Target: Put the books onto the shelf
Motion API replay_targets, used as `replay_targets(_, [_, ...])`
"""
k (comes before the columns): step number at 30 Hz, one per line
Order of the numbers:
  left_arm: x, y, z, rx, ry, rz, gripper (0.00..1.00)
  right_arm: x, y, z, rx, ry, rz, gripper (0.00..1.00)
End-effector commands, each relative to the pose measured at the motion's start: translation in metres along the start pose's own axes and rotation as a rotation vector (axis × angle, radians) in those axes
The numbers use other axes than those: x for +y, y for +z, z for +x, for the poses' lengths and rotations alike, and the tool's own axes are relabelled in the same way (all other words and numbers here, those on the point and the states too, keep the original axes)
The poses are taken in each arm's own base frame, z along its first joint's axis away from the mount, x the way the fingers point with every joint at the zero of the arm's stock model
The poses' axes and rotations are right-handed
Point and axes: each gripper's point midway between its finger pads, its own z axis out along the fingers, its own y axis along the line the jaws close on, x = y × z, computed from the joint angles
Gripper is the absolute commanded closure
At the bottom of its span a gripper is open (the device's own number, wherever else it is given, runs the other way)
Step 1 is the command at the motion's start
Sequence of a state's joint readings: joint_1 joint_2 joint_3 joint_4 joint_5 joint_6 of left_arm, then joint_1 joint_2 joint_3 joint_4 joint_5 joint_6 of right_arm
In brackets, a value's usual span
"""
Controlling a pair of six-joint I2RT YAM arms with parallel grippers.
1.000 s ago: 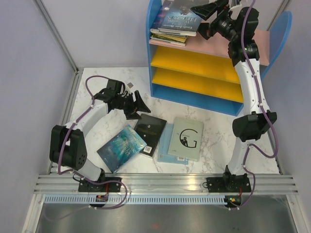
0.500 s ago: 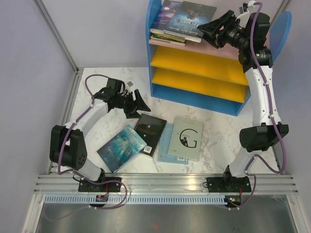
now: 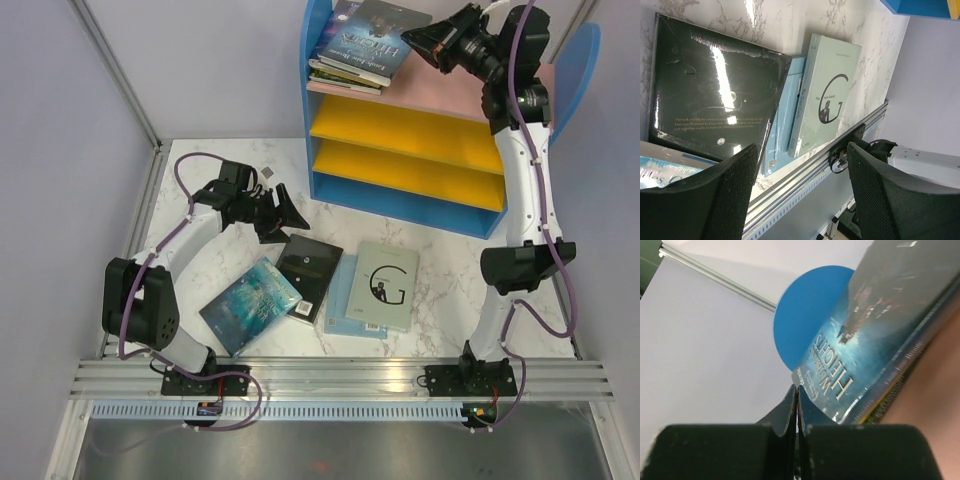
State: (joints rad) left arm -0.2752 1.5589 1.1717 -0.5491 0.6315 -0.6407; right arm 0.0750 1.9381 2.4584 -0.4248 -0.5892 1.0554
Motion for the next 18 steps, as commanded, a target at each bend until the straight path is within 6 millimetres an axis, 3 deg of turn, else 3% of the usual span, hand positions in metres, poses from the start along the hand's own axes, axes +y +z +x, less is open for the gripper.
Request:
replay_targets(1, [-0.013,-0.006,-0.012,-0.027,0.011,0.024,0.25,0.013,0.021,0.004,-0.016,0.023,-0.062,1.00])
replay_targets(3, [-0.015,-0.006,-0.013,-0.030,0.017,0.026,0.25,0.016,0.027,0.009,-0.018,0.023,-0.072,1.00])
replay_targets(5, [-0.017,-0.009,-0.012,-0.032,0.025,0.031,0.25,0.024,0.019,0.002,-0.055,-0.012,-0.068,1.00])
replay_targets(7, [-0.017,-0.010,-0.012,-0.033,0.031,0.030,0.25,0.025,-0.002,-0.021,-0.149,-0.071,-0.032,1.00])
replay_targets(9, [-0.018,-0.010,-0.012,-0.036,0.039,0.029,0.25,0.041,-0.020,-0.042,-0.227,-0.084,-0.095,1.00])
replay_targets(10, [-0.017,-0.010,-0.013,-0.035,0.037,0.029,0.25,0.036,-0.034,-0.053,-0.255,-0.074,-0.093,1.00])
replay_targets(11, [-0.016,-0.008,-0.014,-0.031,0.033,0.026,0.25,0.050,-0.041,-0.061,-0.287,-0.098,-0.151,1.00])
replay_targets(13, [-0.017,-0.006,-0.016,-0.028,0.037,0.028,0.25,0.050,-0.057,-0.077,-0.328,-0.106,-0.153,0.99])
replay_targets(15, [-0.016,-0.004,-0.017,-0.026,0.036,0.026,0.25,0.052,-0.062,-0.082,-0.350,-0.116,-0.160,0.99])
replay_targets(18, [-0.014,-0.001,-0.020,-0.022,0.031,0.022,0.25,0.038,-0.063,-0.082,-0.355,-0.084,-0.136,0.99])
